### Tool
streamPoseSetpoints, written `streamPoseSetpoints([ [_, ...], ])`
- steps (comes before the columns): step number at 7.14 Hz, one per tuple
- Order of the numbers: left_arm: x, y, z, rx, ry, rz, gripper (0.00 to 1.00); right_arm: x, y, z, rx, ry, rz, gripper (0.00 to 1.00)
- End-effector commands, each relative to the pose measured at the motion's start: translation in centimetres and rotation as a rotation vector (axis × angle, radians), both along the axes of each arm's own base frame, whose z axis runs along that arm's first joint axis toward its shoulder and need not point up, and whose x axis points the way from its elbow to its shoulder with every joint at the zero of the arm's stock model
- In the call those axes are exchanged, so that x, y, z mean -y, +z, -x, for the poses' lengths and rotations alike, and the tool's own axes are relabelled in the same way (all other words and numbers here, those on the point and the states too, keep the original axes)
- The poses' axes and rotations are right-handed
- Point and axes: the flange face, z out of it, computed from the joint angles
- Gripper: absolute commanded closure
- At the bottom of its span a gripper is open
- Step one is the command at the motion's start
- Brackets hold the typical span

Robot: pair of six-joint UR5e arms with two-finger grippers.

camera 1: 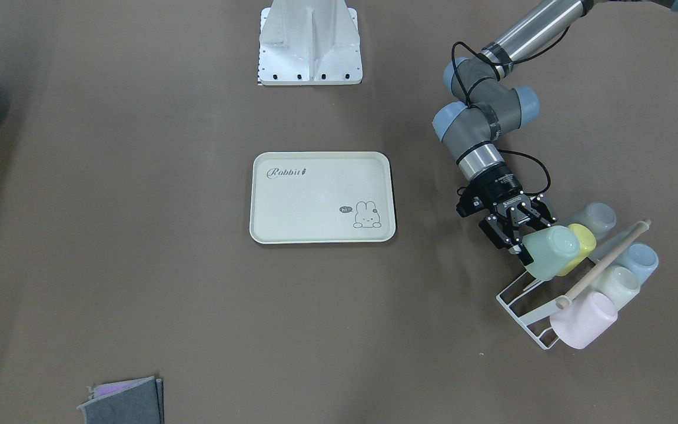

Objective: Pick up and place green cup on tray

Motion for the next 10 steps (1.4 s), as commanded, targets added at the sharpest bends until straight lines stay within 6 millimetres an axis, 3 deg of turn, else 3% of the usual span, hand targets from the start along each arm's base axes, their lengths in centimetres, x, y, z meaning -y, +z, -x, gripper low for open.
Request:
streamPoseSetpoints([
  [1, -0.9, 0.3, 1.4, 0.004, 0.003, -0.001, 0.75, -0.1, -0.2, 0.2, 0.047, 0.014, 0.003, 0.0],
  [5, -2.1, -4.6, 4.0, 0.021, 0.037, -0.02, 0.75, -0.4, -0.4, 0.4, 0.076, 0.013, 0.0, 0.0],
  [7, -3.1, -9.3, 5.9, -0.02, 0.055, -0.055, 0.67, -0.5, 0.0, 0.4, 0.074, 0.015, 0.012, 0.0],
  [8, -3.5, -10.8, 6.5, -0.057, 0.059, -0.072, 0.66, -0.5, -0.1, 0.5, 0.08, 0.015, 0.012, 0.0],
  [10, -4.3, -17.2, 7.8, -0.255, 0.061, -0.177, 0.68, -0.5, 0.0, 0.5, 0.083, 0.016, 0.01, 0.0],
])
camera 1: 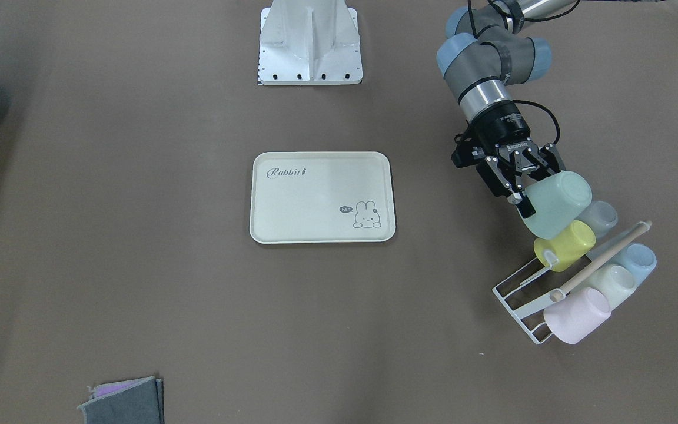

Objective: Pick up and place green cup on tray

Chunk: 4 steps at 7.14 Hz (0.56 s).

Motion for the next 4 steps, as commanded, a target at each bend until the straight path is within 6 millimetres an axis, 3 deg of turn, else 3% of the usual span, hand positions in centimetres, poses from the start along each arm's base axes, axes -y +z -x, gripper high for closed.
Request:
streamPoseSetpoints([
  [1, -1.1, -4.7, 1.3, -0.246, 0.075, -0.08, 0.83, -0.1, 0.1, 0.0, -0.001, 0.001, 0.004, 0.0],
  [2, -1.7, -6.0, 1.4, -0.378, 0.157, -0.109, 0.97, -0.1, 0.1, 0.0, -0.003, 0.001, 0.002, 0.0],
  [4, -3.2, -6.1, 0.4, -0.691, 0.435, -0.197, 1.0, -0.1, 0.1, 0.0, -0.001, 0.0, 0.001, 0.0],
])
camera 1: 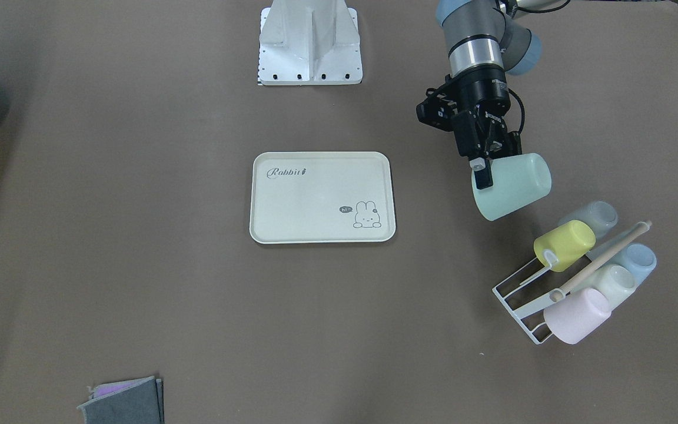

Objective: Pick up and place green cup on tray

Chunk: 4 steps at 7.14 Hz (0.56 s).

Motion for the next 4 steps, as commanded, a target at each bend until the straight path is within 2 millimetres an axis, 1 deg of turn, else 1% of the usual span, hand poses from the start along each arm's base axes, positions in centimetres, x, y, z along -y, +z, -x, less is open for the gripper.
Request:
streamPoseSetpoints([
  [1, -1.3, 0.1, -2.2, -0.332, 0.29, -0.043, 1.0, 0.0, -0.1, 0.0, 0.0, -0.001, -0.002, 0.0],
  [2, -2.2, 0.2, -3.6, -0.613, 0.379, 0.081, 1.0, 0.0, 0.0, 0.0, 0.0, -0.001, 0.001, 0.0],
  [3, -3.0, 0.3, -5.0, -0.753, 0.478, 0.178, 1.0, 0.0, -0.1, 0.0, 0.002, -0.001, -0.003, 0.0],
  [4, -3.7, -0.4, -5.6, -0.912, 0.584, 0.245, 1.0, 0.0, -0.1, 0.0, 0.002, -0.001, -0.003, 0.0],
])
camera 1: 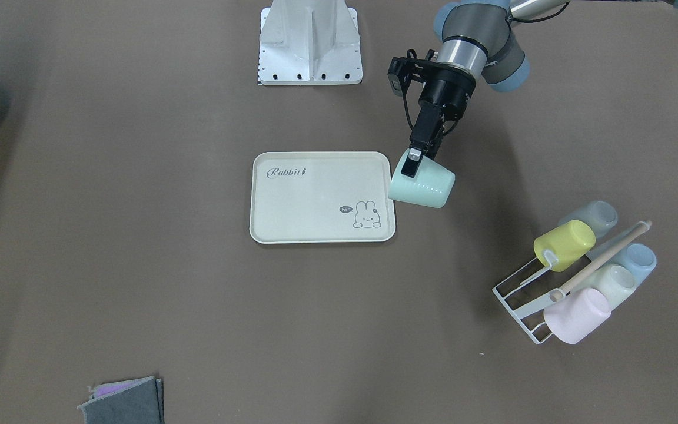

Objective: Pick up and place green cup on tray

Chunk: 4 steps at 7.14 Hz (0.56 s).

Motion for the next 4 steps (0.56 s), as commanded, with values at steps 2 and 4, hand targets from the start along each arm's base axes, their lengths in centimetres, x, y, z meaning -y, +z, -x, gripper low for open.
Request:
streamPoseSetpoints([
  [2, -2.6, -0.9, -3.7, -0.563, 0.369, 0.468, 1.0, 0.0, 0.0, 0.0, 0.0, 0.001, 0.0, 0.0],
  [4, -4.2, -3.6, -7.6, -0.804, 0.58, 0.684, 1.0, 0.0, 0.0, 0.0, -0.001, 0.0, -0.001, 0.0],
])
